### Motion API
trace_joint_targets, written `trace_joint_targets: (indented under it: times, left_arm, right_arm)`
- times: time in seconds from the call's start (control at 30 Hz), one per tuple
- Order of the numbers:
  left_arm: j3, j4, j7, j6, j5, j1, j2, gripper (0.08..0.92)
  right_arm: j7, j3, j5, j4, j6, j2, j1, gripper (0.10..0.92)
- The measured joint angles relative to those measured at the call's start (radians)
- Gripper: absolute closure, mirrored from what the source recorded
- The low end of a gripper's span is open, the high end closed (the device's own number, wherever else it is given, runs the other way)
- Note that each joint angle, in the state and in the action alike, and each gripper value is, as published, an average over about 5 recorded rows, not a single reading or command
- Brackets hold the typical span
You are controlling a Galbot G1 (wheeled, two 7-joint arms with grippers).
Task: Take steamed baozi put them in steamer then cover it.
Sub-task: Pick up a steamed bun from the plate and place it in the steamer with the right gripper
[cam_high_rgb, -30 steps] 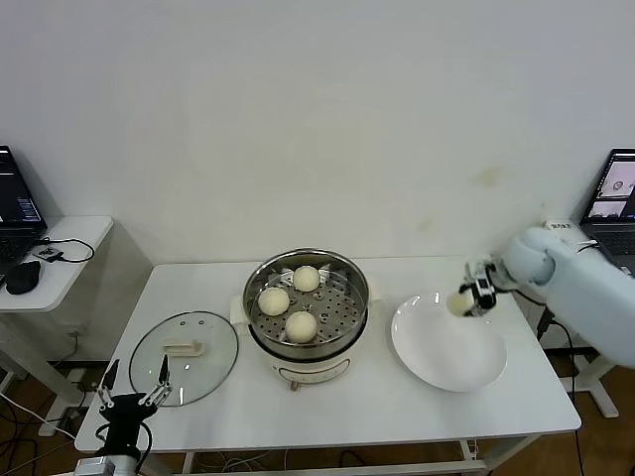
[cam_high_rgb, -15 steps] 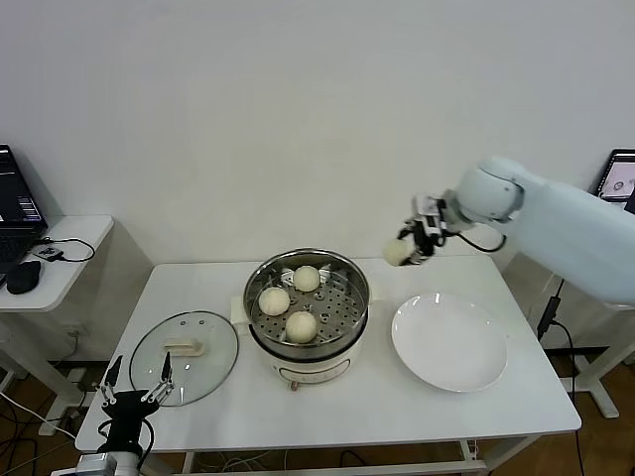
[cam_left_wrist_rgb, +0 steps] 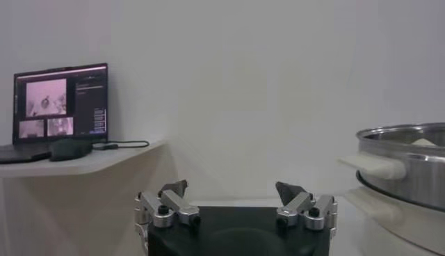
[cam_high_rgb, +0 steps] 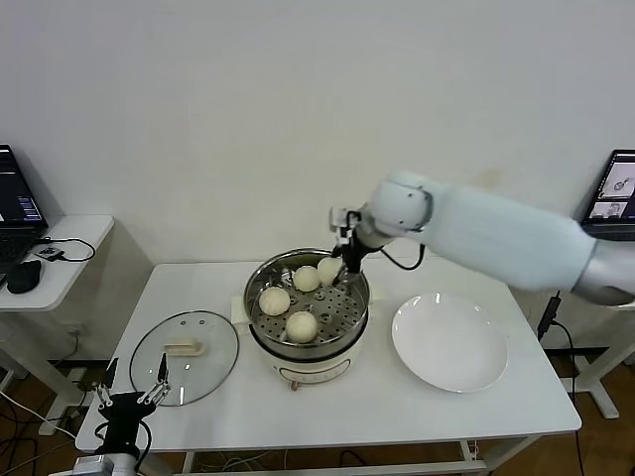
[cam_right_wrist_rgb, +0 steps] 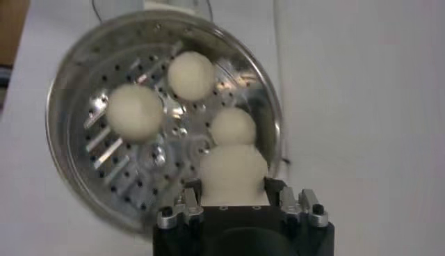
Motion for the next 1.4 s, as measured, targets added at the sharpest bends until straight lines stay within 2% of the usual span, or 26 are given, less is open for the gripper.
trace_joint_targets:
  times: [0.7, 1.03, 1.13, 1.3, 1.4]
  left_arm:
    - [0.000, 0.003, -0.001, -0.003, 0.001, -0.002, -0.005, 0.177]
    - [0.002, 0.003, -0.001, -0.004, 0.001, -0.002, -0.010, 0.177]
    - [0.002, 0.002, -0.001, -0.004, 0.002, -0.003, -0.011, 0.177]
    - [0.000, 0.000, -0.001, -0.003, 0.002, -0.001, -0.008, 0.177]
    - [-0.003, 0.000, -0.001, -0.003, 0.001, -0.002, -0.005, 0.177]
  right_arm:
    - [0.051, -0.044, -0.047, -0.038, -0.061, 0.072, -0.082, 0.448]
    - [0.047, -0.043, -0.075, -0.040, -0.067, 0.063, -0.098, 0.402]
    - [0.045, -0.036, -0.081, -0.037, -0.068, 0.058, -0.102, 0.359]
    - [0.034, -0.017, -0.084, -0.023, -0.066, 0.042, -0.099, 0.234]
    - [0.026, 0.001, -0.081, -0.008, -0.058, 0.023, -0.089, 0.207]
